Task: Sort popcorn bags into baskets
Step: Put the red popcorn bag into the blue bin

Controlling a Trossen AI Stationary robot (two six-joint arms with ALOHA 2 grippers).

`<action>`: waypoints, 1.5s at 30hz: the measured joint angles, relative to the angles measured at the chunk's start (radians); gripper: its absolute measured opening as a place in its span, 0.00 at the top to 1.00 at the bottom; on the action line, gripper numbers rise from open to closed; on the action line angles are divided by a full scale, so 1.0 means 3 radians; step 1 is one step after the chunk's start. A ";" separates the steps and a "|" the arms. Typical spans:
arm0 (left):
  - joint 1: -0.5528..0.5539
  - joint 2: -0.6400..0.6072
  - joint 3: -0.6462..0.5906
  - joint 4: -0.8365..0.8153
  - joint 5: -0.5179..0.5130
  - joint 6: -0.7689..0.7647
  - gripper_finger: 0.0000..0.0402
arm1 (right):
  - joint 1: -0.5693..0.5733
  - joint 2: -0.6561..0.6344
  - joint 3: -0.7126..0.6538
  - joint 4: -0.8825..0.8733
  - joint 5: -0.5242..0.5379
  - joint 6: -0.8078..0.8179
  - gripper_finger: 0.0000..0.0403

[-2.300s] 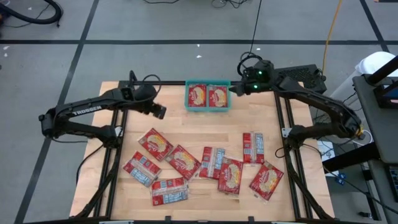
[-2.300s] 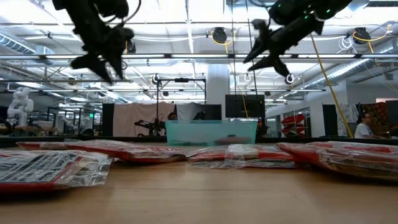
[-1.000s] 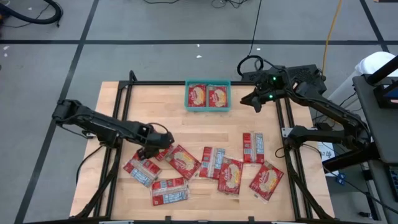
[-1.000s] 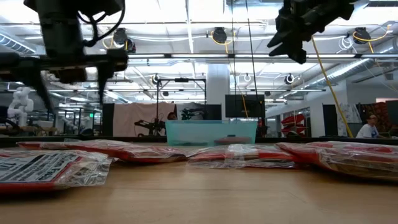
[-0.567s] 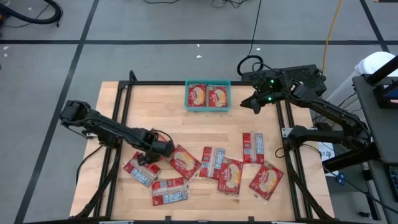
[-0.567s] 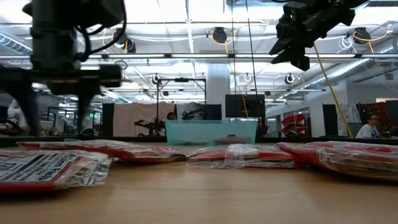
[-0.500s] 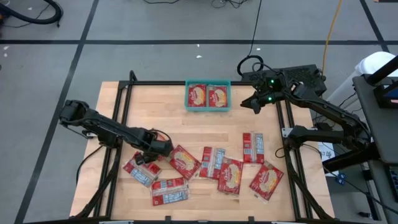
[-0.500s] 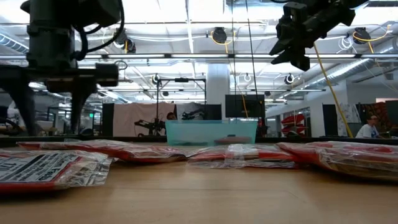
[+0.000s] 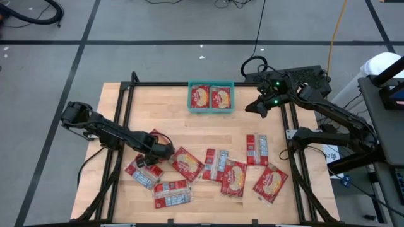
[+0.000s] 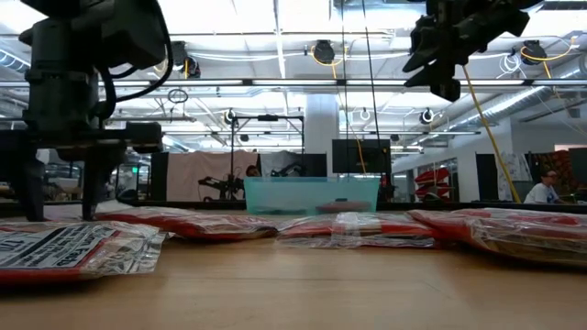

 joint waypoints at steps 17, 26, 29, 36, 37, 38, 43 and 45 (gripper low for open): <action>0.0033 -0.0196 0.0113 -0.0371 -0.0706 0.0621 0.99 | -0.0001 -0.0170 0.0000 -0.0176 0.0019 -0.0034 0.70; 0.0266 -0.0324 0.0722 -0.0977 -0.0998 0.1657 1.00 | -0.0001 -0.0168 -0.0106 -0.0060 0.0038 -0.0041 0.70; 0.0391 -0.0346 0.0899 -0.1052 -0.1008 0.2055 1.00 | -0.0001 -0.0168 -0.0207 0.0058 0.0039 0.0094 0.70; 0.0758 -0.0376 0.1368 -0.1008 -0.1141 0.2844 1.00 | -0.0001 -0.0169 -0.0345 0.0235 0.0039 0.0609 0.70; 0.0822 -0.0375 0.1445 -0.1013 -0.1148 0.2984 1.00 | -0.0001 -0.0170 -0.0345 0.0261 0.0039 0.0672 0.70; 0.0883 -0.0375 0.1519 -0.1017 -0.1154 0.3126 1.00 | -0.0001 -0.0168 -0.0345 0.0303 0.0039 0.0728 0.70; 0.1224 -0.0378 0.1737 -0.0844 -0.1210 0.3657 1.00 | -0.0001 -0.0168 -0.0345 0.0615 0.0083 0.0979 0.70; 0.1386 -0.0375 0.1738 -0.0644 -0.1217 0.3823 1.00 | -0.0001 -0.0169 -0.0345 0.0719 0.0159 0.1087 0.70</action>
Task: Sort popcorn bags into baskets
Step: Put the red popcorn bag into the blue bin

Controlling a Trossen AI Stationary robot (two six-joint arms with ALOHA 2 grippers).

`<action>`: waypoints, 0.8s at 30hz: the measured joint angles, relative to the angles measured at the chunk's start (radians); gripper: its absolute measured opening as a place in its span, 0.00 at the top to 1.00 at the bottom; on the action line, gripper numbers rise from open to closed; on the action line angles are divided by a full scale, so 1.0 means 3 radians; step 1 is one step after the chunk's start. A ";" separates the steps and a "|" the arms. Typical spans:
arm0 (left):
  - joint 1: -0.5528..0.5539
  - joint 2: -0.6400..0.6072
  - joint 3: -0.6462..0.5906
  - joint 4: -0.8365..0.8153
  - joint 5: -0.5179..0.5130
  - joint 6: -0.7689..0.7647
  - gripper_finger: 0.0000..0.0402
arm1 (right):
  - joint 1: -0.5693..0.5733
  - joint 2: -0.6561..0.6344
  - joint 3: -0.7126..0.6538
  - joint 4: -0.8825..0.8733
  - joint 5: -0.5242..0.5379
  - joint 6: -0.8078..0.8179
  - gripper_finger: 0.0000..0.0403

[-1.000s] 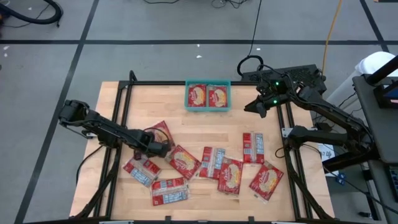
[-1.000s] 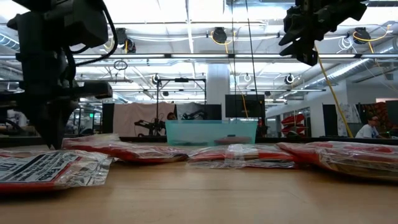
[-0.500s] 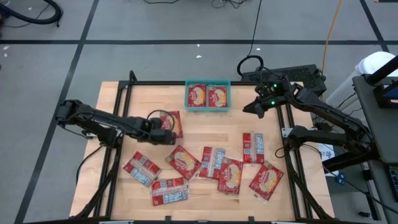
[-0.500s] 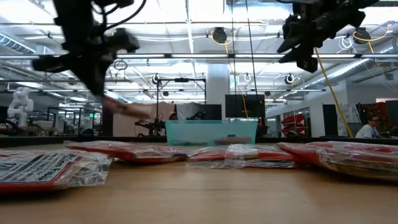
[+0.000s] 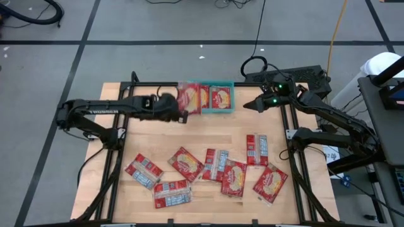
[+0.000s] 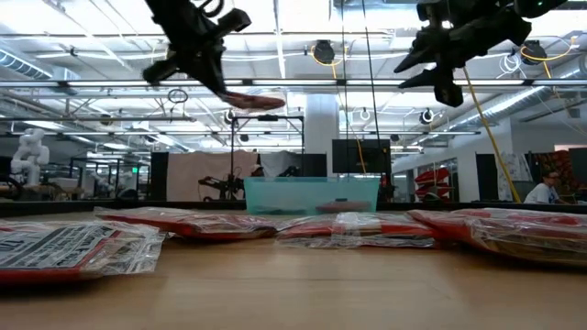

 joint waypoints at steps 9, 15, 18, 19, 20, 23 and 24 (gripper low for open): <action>0.0647 0.0136 0.0003 0.0818 0.0062 0.0775 1.00 | 0.0000 -0.0016 0.0000 0.0209 0.0346 0.0295 0.70; 0.0983 0.0434 0.0004 0.1067 0.0280 0.1139 1.00 | 0.0000 -0.0159 0.0000 0.0207 0.0596 0.0368 0.70; 0.1081 0.0596 0.0004 0.1160 0.0484 0.1209 1.00 | 0.0000 -0.0233 0.0000 0.0207 0.0674 0.0369 0.70; 0.1091 0.0648 0.0003 0.1206 0.0509 0.1212 1.00 | -0.0001 -0.0251 0.0000 0.0206 0.0674 0.0363 0.70; 0.1094 0.0701 0.0004 0.1242 0.0520 0.1210 1.00 | -0.0001 -0.0271 0.0000 0.0196 0.0673 0.0363 0.70; 0.1087 0.0858 0.0003 0.1214 0.0589 0.1202 1.00 | -0.0001 -0.0314 0.0000 0.0176 0.0672 0.0362 0.70; 0.1079 0.0907 0.0003 0.1214 0.0607 0.1180 1.00 | -0.0001 -0.0326 0.0000 0.0168 0.0672 0.0360 0.70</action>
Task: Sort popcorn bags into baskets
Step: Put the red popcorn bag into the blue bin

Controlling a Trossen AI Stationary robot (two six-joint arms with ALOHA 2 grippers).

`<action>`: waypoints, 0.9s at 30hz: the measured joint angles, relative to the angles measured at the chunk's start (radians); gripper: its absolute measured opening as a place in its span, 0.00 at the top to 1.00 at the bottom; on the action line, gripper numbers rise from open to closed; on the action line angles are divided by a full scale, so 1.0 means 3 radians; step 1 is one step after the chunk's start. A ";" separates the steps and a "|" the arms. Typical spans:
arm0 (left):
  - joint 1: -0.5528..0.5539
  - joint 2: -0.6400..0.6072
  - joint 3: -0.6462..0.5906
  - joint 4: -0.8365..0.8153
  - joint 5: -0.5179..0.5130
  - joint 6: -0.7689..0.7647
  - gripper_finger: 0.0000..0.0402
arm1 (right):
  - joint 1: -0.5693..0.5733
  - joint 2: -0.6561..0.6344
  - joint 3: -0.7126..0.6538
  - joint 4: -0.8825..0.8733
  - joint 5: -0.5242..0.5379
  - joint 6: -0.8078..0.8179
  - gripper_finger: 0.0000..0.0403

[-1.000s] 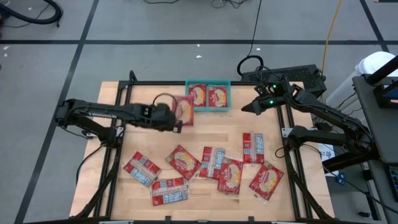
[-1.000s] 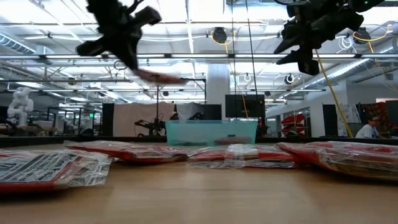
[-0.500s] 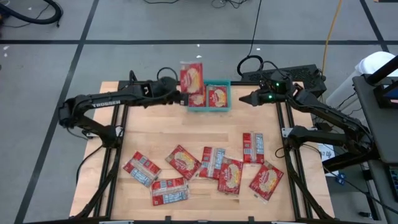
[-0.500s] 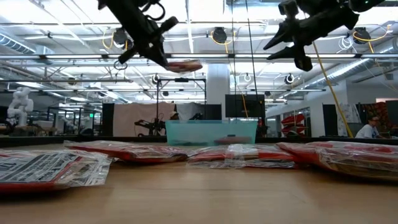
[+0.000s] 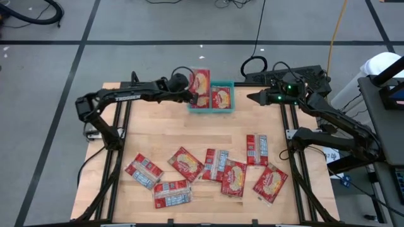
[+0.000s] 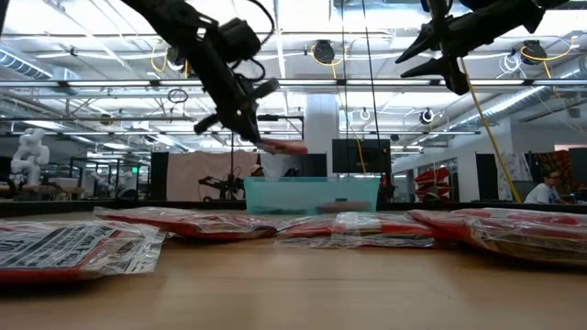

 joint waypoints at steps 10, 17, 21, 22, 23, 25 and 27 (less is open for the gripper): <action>-0.0024 0.0298 0.0000 -0.0007 0.0064 -0.0355 1.00 | 0.0000 -0.0014 0.0000 -0.0013 -0.0018 0.0002 0.70; -0.0012 0.0292 -0.0001 -0.0057 0.0082 -0.0314 1.00 | 0.0000 -0.0014 0.0000 -0.0015 -0.0019 -0.0064 0.70; -0.0004 0.0292 -0.0001 -0.0200 0.0120 -0.0306 1.00 | 0.0000 -0.0014 0.0000 -0.0015 -0.0020 -0.0085 0.70; -0.0006 0.0292 -0.0001 -0.0221 0.0120 -0.0306 1.00 | 0.0000 -0.0014 0.0000 -0.0015 -0.0021 -0.0085 0.70; -0.0006 0.0292 -0.0001 -0.0225 0.0120 -0.0299 1.00 | 0.0000 -0.0014 0.0000 -0.0015 -0.0022 -0.0085 0.70; -0.0008 0.0292 -0.0001 -0.0220 0.0125 -0.0290 1.00 | 0.0000 -0.0014 0.0000 -0.0015 -0.0022 -0.0099 0.70; 0.0004 0.0292 -0.0001 -0.0217 0.0130 -0.0285 1.00 | 0.0000 -0.0014 0.0000 -0.0015 -0.0022 -0.0124 0.70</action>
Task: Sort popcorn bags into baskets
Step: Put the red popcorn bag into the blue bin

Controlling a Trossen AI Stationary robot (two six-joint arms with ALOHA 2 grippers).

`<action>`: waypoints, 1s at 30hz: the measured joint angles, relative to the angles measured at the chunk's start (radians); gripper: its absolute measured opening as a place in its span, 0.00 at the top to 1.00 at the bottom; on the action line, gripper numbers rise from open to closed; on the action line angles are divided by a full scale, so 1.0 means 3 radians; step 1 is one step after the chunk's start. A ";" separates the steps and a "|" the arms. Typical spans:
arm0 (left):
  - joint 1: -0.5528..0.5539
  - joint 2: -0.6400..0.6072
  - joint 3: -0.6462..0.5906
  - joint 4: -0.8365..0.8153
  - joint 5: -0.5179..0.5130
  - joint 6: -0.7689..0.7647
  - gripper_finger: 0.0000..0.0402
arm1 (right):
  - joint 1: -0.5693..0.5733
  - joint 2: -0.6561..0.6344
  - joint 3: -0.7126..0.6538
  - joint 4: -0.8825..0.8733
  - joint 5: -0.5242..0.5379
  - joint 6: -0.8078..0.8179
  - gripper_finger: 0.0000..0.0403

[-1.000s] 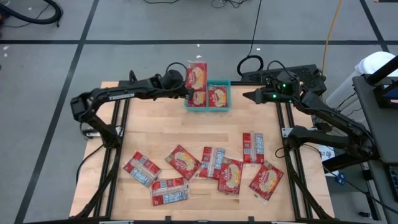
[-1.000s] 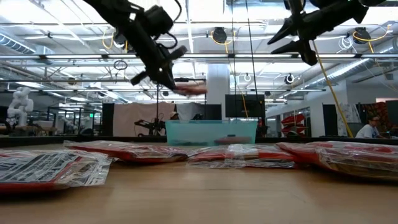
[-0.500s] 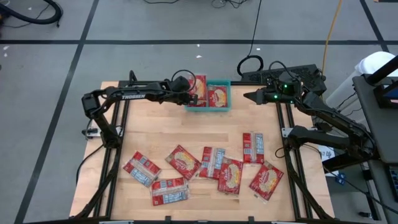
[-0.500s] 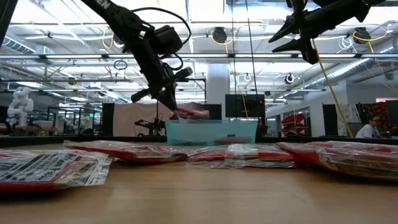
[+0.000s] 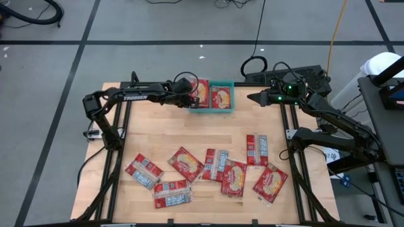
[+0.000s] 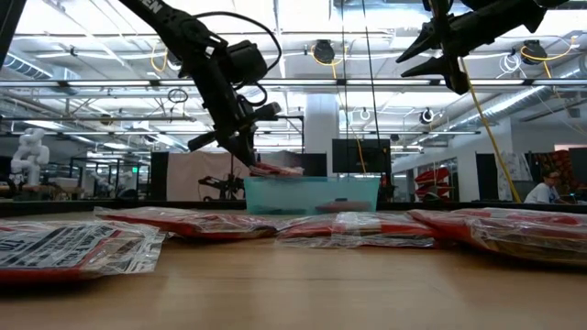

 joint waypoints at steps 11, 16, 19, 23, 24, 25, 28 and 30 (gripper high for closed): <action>0.0124 0.0000 -0.0033 -0.0005 0.0143 -0.0038 0.97 | 0.0000 0.0000 0.0000 0.0000 0.0001 -0.0009 0.70; 0.0132 0.0000 -0.0033 -0.0019 0.0163 -0.0040 0.95 | 0.0000 0.0000 0.0000 0.0000 0.0001 -0.0009 0.70; 0.0133 -0.0001 -0.0033 -0.0020 0.0163 -0.0041 0.95 | 0.0000 0.0000 0.0000 0.0000 0.0002 -0.0009 0.70; 0.0133 -0.0001 -0.0033 -0.0020 0.0162 -0.0039 0.95 | 0.0000 0.0000 0.0000 0.0000 0.0002 -0.0008 0.70; 0.0133 -0.0001 -0.0033 -0.0020 0.0161 -0.0038 0.95 | 0.0000 0.0000 0.0000 0.0000 0.0003 -0.0003 0.70; 0.0133 -0.0001 -0.0033 -0.0017 0.0163 -0.0037 0.95 | 0.0000 0.0000 0.0000 0.0000 0.0005 0.0001 0.70; 0.0133 -0.0037 -0.0032 0.0021 0.0203 -0.0027 0.95 | 0.0000 0.0000 0.0000 0.0000 0.0009 0.0024 0.70; 0.0133 -0.0099 -0.0014 0.0046 0.0239 -0.0026 0.95 | 0.0000 0.0000 0.0000 0.0000 0.0011 0.0044 0.70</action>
